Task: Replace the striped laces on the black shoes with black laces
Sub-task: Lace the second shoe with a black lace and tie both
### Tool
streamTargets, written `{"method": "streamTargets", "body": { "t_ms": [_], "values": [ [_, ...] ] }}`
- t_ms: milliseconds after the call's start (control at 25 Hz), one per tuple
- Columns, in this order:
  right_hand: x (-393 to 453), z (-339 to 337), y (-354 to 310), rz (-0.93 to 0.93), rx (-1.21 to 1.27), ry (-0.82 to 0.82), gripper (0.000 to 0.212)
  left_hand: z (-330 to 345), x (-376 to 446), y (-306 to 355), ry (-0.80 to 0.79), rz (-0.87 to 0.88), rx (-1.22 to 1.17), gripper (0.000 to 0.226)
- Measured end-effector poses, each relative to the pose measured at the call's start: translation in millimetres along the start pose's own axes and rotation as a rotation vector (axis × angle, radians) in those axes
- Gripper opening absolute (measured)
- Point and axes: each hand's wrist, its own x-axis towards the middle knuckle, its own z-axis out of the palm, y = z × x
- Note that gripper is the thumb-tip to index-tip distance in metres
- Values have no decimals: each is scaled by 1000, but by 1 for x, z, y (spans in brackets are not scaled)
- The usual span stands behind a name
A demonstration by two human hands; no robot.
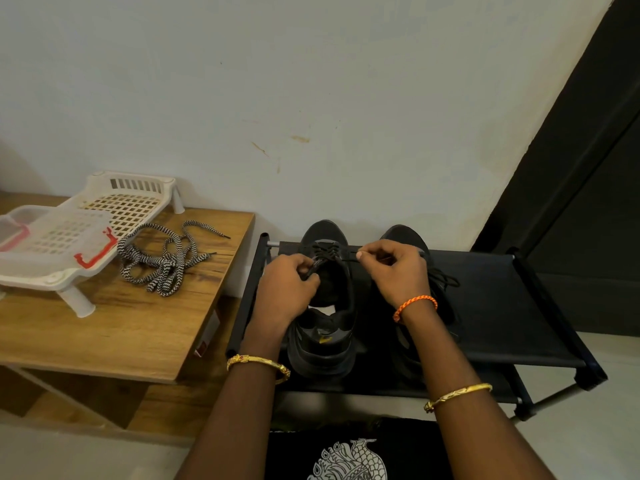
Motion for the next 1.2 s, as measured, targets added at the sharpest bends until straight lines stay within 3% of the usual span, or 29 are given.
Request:
{"method": "streamTargets", "body": {
  "t_ms": [200,480,1200],
  "values": [
    [-5,24,-4,-69,-98,-47,4,-2,5,-5,46,-17,-53,17],
    [-4,52,2,-127,-202,-50,4,-6,9,-7,-56,-353,-557,11],
    [-3,63,1,-29,-178,-49,6,-10,15,-6,-128,-466,-635,20]
  ]
}}
